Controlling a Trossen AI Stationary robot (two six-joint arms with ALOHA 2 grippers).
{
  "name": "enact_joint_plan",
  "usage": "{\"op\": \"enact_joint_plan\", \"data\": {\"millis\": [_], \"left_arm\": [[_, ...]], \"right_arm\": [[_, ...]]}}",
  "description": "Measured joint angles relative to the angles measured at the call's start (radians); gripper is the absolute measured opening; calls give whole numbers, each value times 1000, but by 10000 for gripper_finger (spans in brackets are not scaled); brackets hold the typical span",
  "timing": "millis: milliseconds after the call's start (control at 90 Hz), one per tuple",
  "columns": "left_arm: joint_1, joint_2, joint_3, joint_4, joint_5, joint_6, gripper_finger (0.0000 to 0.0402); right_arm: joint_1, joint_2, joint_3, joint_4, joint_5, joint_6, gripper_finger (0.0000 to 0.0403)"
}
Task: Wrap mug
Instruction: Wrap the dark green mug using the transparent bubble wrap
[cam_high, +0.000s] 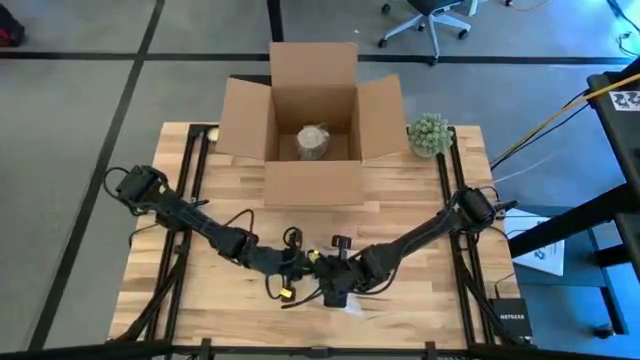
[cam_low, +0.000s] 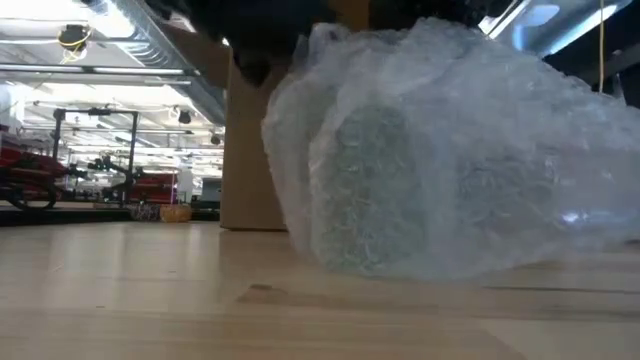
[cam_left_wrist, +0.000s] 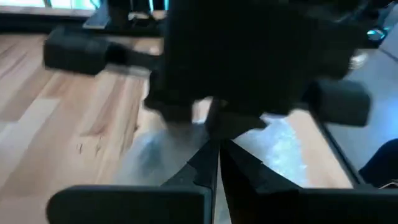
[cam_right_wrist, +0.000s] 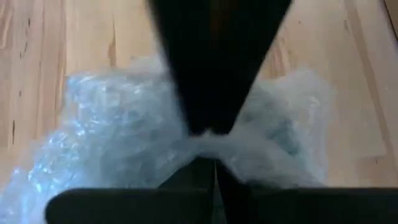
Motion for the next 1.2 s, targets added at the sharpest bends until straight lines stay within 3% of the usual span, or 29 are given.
{"op": "enact_joint_plan", "data": {"millis": [278,567,767,967,1200], "left_arm": [[-3,64,0,-4,1,-21,0],[3,105,2,16,-36,-85,0],[3,107,0,32,-41,-85,0],[-4,108,0,37,-54,-57,0],[-11,108,0,41,-38,-40,0]], "right_arm": [[0,-36,8,-11,-35,4,1],[0,-85,142,-153,-144,5,1],[0,-58,146,-20,-289,4,1],[-14,30,96,-104,-192,53,0],[-37,55,96,-114,-237,27,1]]}}
